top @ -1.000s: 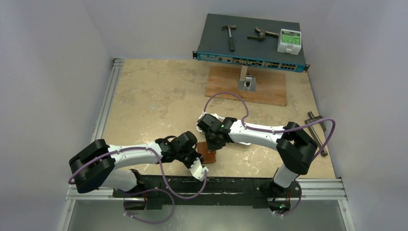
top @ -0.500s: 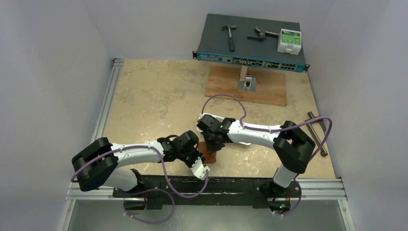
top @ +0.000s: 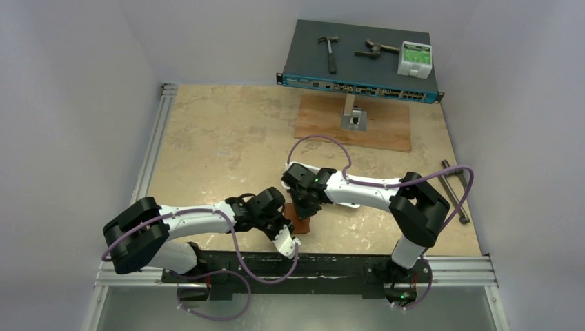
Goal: Put the credit cards into the card holder
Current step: Close the card holder at the center of the board.
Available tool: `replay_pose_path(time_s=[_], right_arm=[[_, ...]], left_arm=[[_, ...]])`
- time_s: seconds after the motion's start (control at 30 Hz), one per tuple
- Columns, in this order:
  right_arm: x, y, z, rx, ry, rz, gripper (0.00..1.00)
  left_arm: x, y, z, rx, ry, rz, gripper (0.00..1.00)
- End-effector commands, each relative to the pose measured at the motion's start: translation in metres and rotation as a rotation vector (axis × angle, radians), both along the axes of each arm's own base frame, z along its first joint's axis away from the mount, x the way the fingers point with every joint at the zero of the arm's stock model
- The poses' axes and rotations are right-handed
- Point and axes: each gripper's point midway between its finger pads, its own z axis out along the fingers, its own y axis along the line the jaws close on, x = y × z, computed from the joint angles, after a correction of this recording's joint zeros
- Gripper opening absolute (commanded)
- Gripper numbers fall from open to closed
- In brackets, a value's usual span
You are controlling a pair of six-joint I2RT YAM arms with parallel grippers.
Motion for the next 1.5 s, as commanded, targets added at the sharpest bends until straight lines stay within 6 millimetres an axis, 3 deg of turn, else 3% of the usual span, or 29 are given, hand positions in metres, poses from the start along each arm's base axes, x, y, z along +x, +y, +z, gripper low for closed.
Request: replay_pose_path(time_s=[0.0,0.33,0.57,0.9,1.17,1.33,1.47], right_arm=[[0.008,0.014,0.001,0.037,-0.012,0.005,0.00],[0.015,0.015,0.001,0.046,-0.030,-0.030,0.00],[0.016,0.014,-0.013,0.015,-0.009,-0.023,0.00],[0.014,-0.003,-0.035,-0.074,0.005,-0.030,0.00],[0.022,-0.007,-0.017,-0.011,-0.012,-0.065,0.00],[0.022,0.008,0.010,0.081,-0.024,-0.017,0.19],[0.021,0.017,0.032,0.138,-0.026,0.001,0.25]], left_arm=[[0.001,-0.009,0.008,-0.028,-0.010,-0.026,0.18],[-0.002,-0.007,0.007,-0.023,-0.001,-0.033,0.17],[-0.003,-0.005,0.005,-0.014,0.004,-0.039,0.17],[-0.003,-0.006,0.006,-0.020,0.003,-0.039,0.16],[-0.003,-0.005,0.007,-0.017,0.003,-0.036,0.16],[-0.004,-0.003,0.005,-0.010,0.006,-0.033,0.16],[-0.003,-0.002,0.004,-0.007,0.002,-0.031,0.16]])
